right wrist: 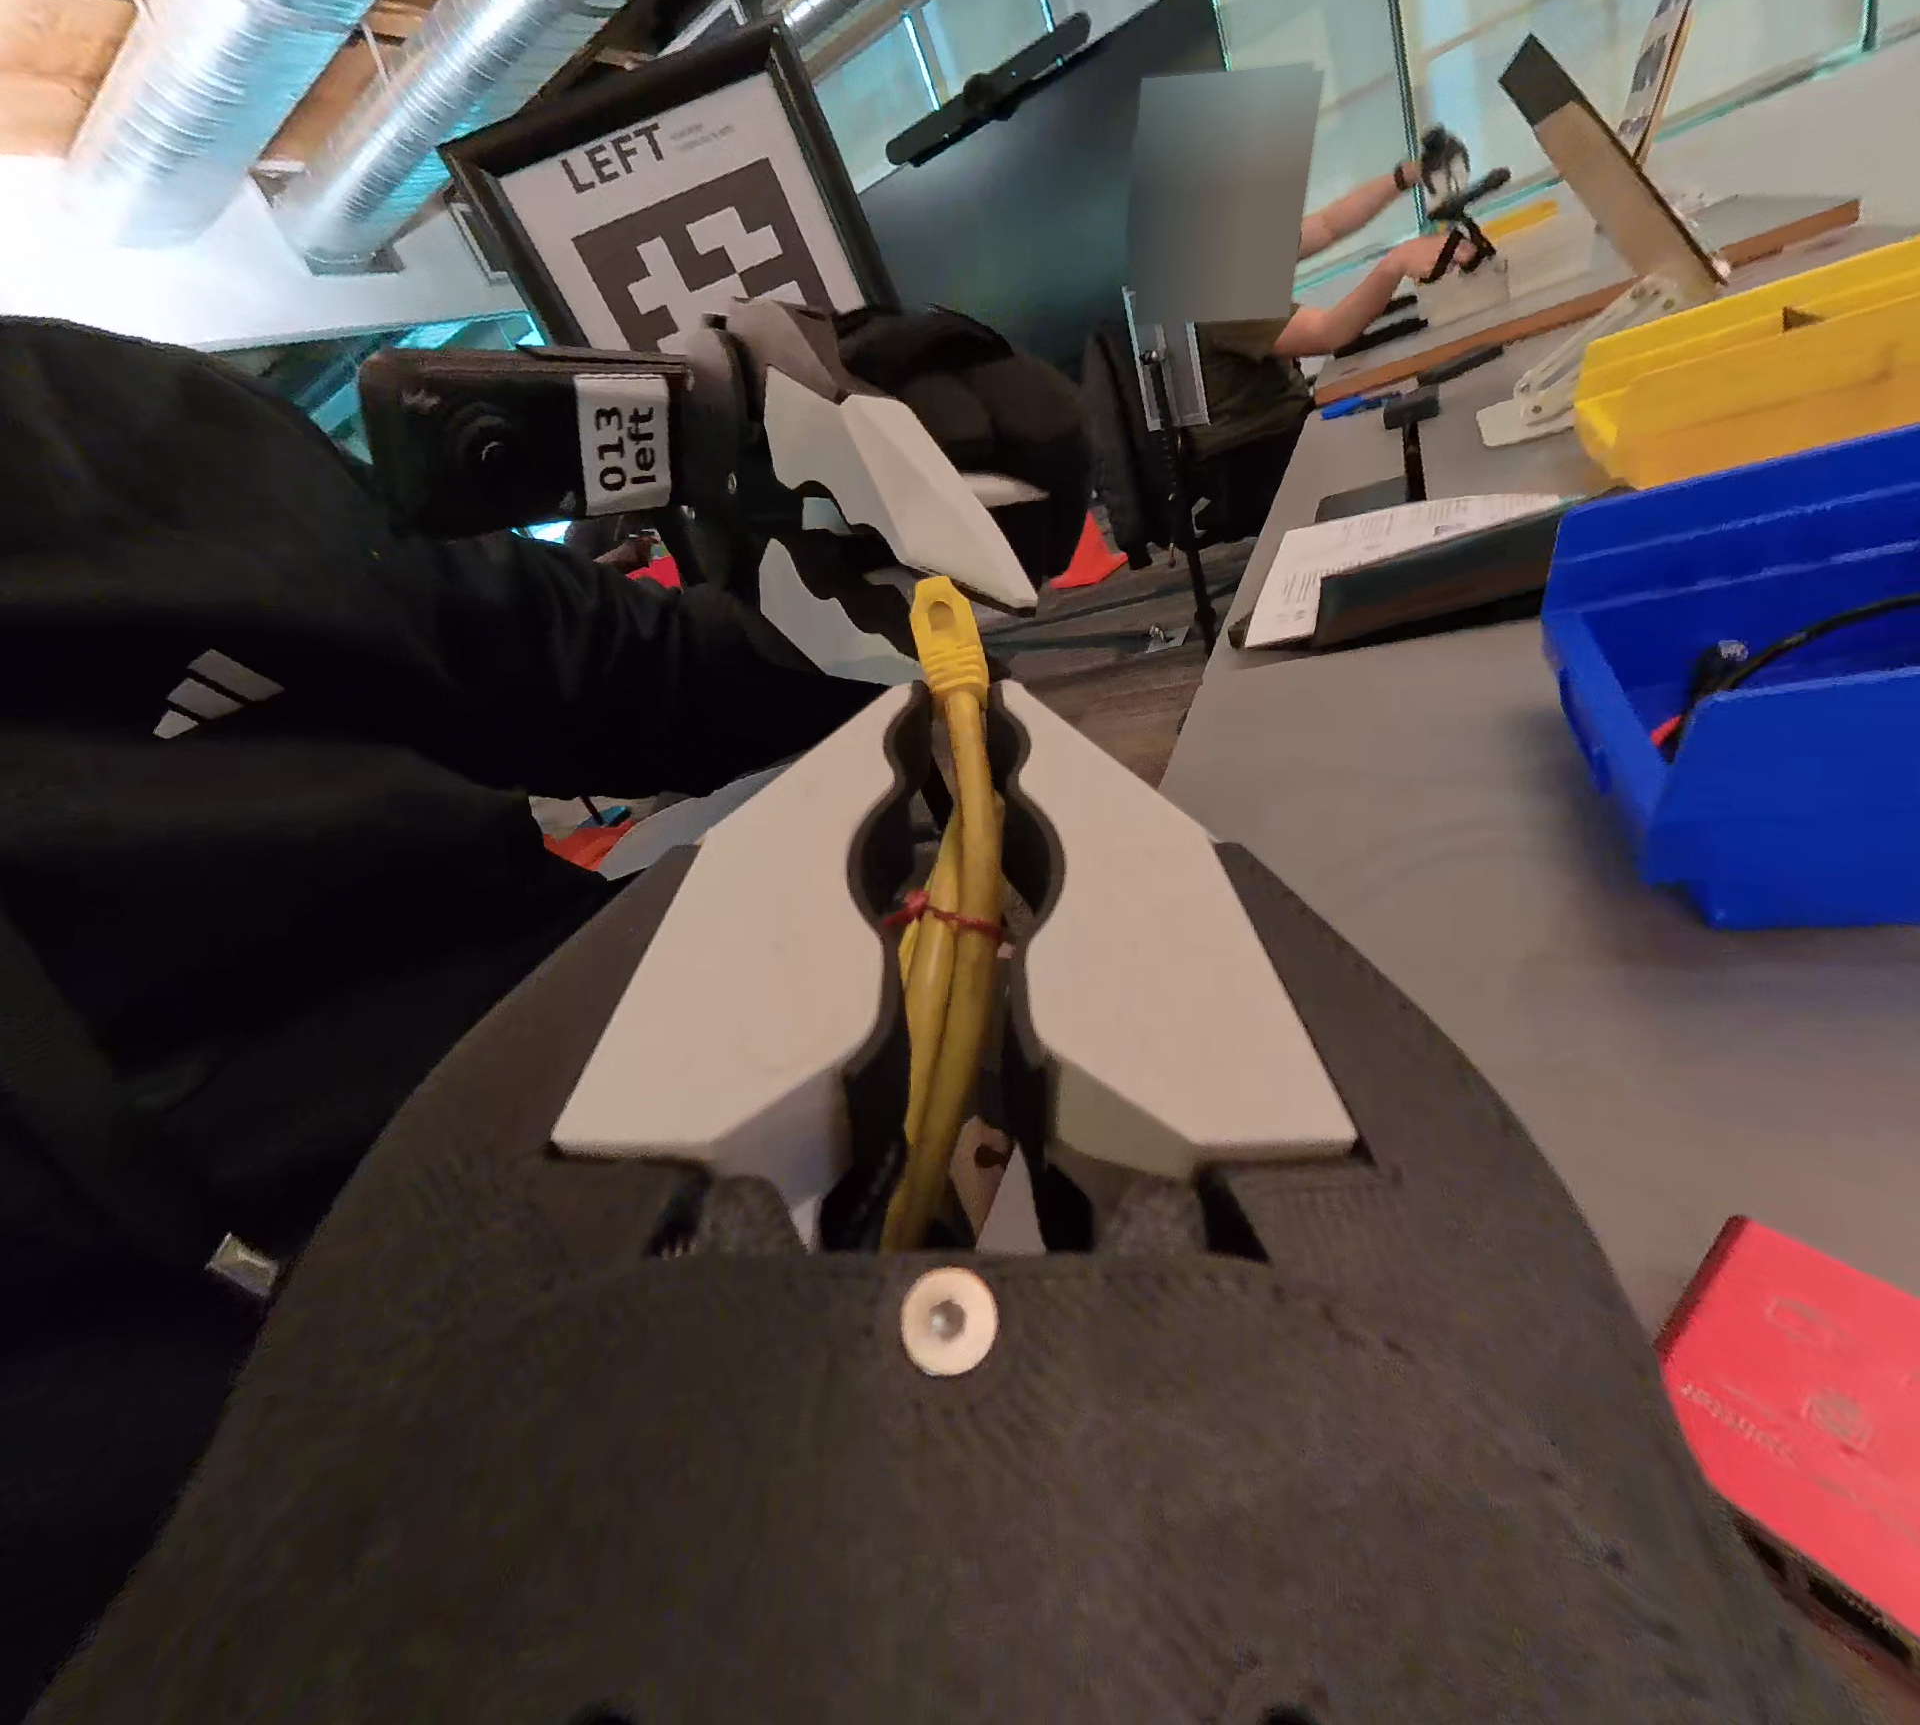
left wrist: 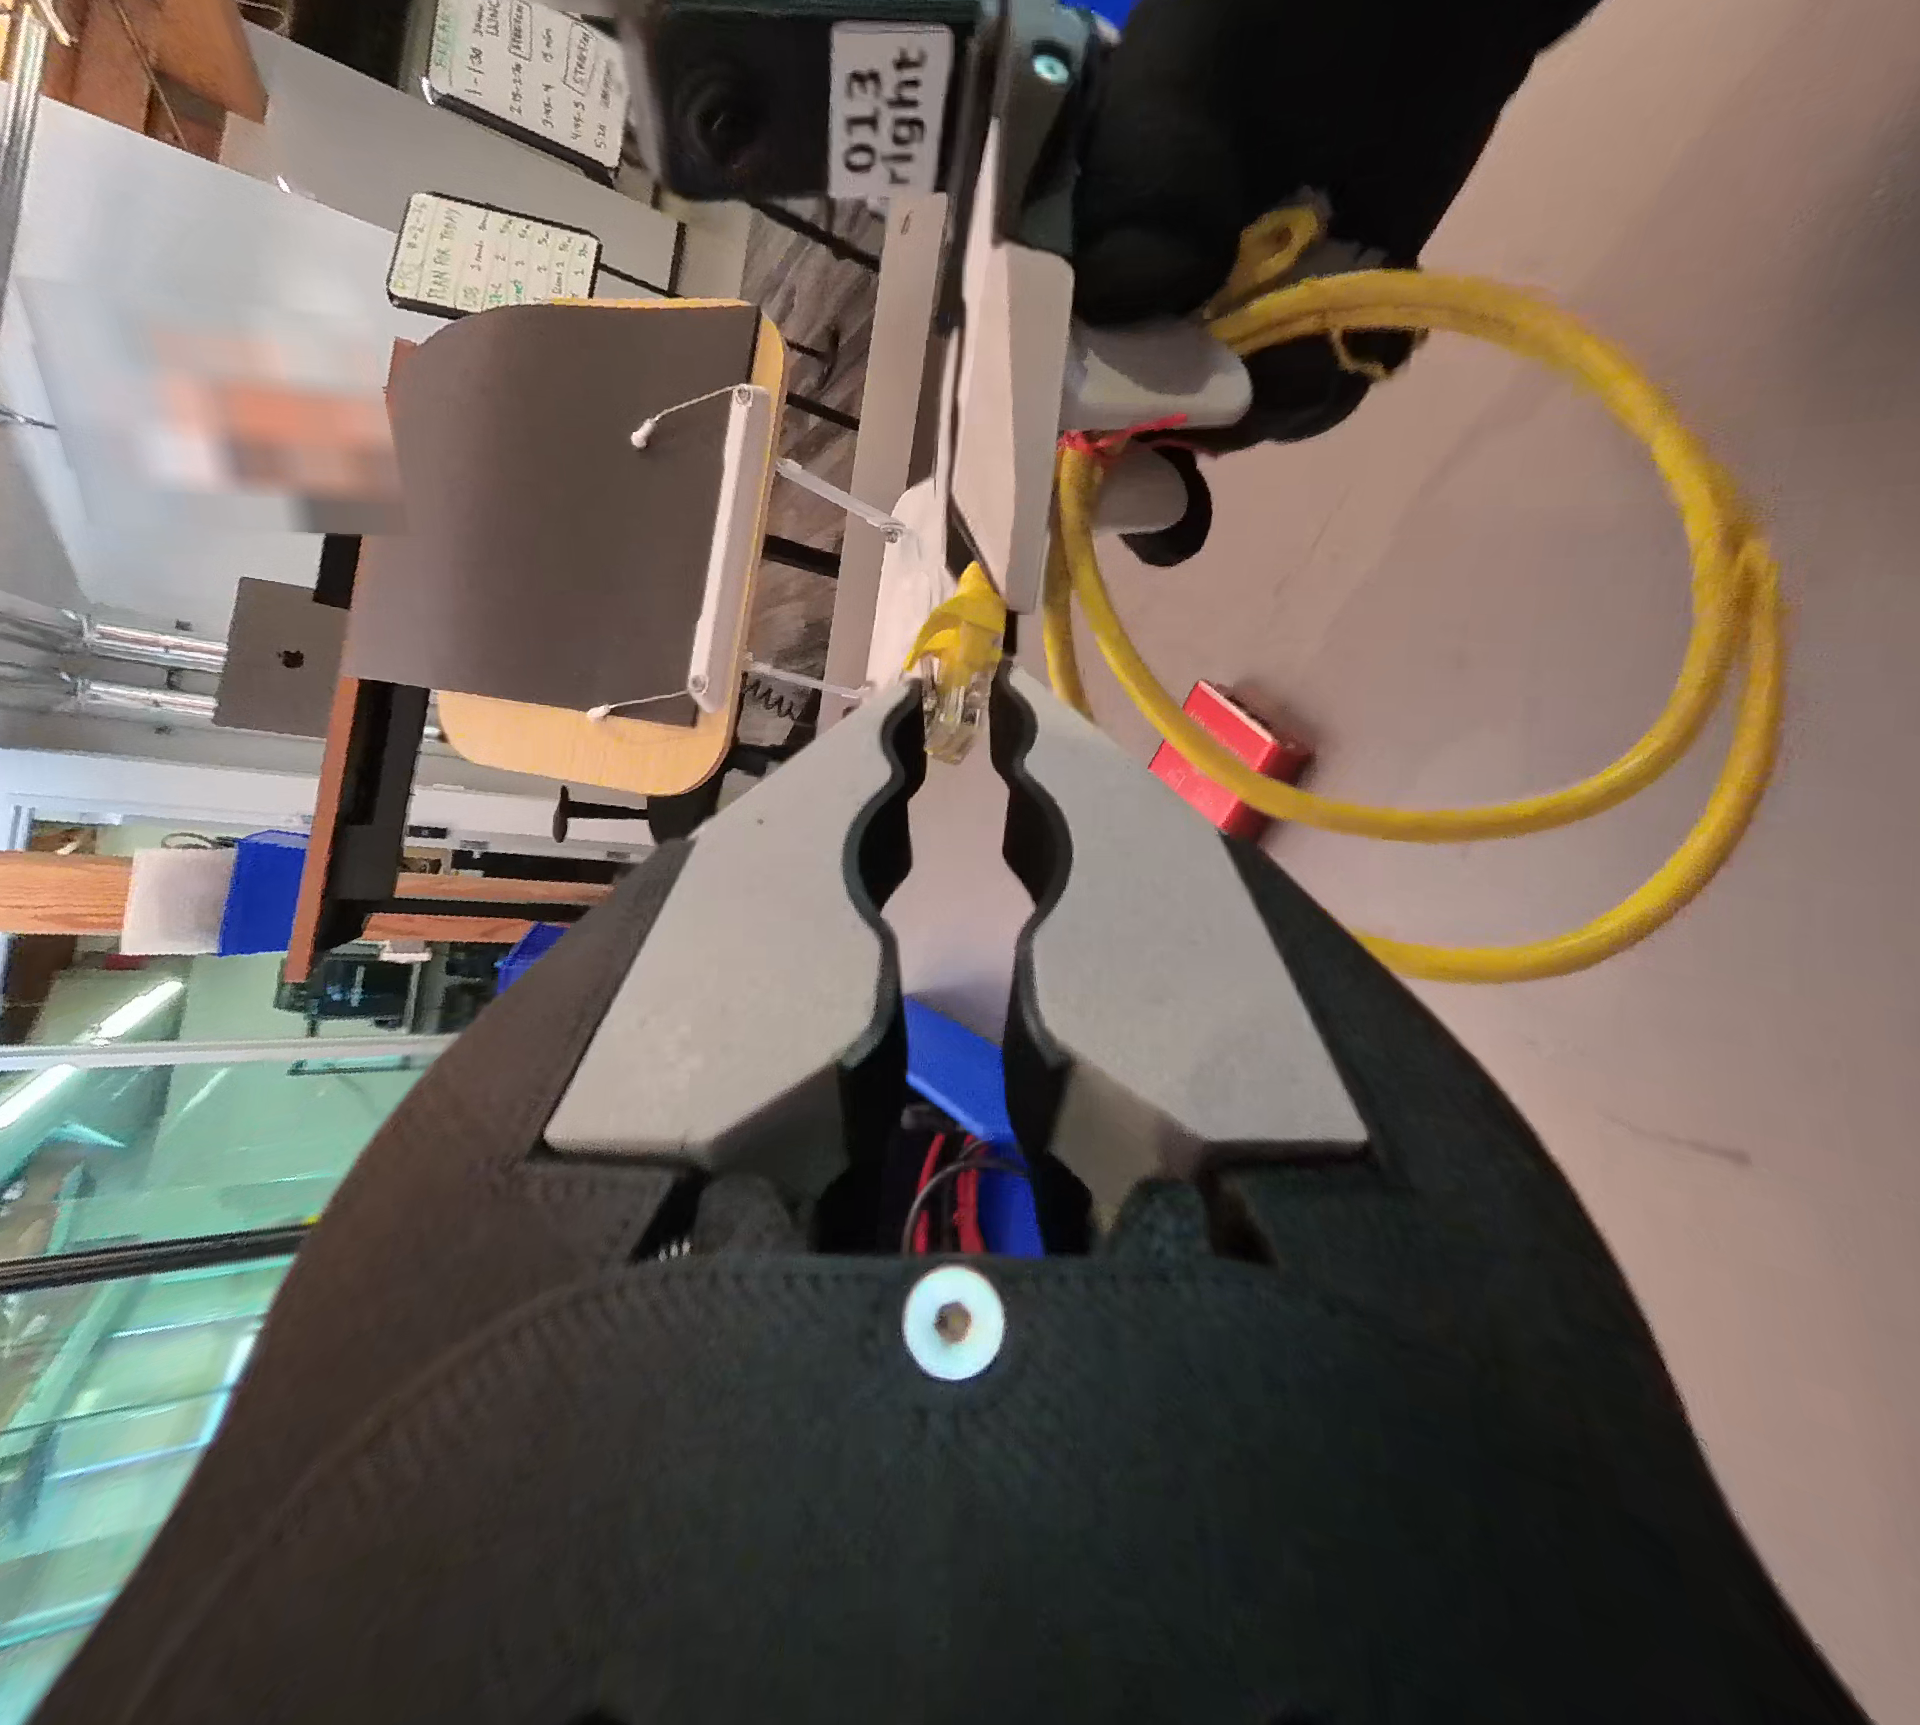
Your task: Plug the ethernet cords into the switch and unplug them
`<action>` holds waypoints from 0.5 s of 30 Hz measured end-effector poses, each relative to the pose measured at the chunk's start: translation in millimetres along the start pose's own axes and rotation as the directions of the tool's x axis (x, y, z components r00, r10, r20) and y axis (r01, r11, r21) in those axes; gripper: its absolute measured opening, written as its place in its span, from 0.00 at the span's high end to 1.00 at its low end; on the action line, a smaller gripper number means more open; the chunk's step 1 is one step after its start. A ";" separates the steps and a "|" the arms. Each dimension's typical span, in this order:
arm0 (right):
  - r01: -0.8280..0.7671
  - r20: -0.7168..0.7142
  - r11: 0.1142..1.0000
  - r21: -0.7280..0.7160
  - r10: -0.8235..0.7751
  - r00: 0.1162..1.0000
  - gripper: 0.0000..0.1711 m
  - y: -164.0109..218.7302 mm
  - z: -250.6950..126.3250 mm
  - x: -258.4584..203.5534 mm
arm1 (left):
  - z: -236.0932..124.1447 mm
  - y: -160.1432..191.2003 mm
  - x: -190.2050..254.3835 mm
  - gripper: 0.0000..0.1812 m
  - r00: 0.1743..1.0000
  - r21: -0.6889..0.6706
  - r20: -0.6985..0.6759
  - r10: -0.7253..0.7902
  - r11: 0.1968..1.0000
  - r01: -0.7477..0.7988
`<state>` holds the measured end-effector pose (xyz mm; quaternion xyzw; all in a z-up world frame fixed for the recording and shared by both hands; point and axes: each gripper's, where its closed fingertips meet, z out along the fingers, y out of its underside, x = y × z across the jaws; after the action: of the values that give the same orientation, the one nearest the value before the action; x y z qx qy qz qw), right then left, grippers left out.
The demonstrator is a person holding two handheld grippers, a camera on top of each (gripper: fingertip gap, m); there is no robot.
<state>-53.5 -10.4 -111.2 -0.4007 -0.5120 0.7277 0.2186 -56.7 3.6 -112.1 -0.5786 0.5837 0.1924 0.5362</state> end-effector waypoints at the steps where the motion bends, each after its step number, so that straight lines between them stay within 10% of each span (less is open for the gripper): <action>1: 0.015 0.010 1.000 0.026 -0.015 1.000 0.95 -3.4 -0.2 -2.1 | -0.4 -1.9 -0.6 0.96 0.999 0.021 0.002 -0.041 0.999 0.041; 15: -0.126 0.136 0.982 0.141 0.107 0.985 0.94 -14.9 1.5 -11.5 | 1.6 -16.1 -6.0 0.95 0.956 0.200 0.122 -0.267 0.950 0.239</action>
<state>-49.4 -13.9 -93.1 -0.3652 -0.4447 0.7996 0.1715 -43.3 3.6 -101.2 -0.5811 0.4784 0.1097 0.6492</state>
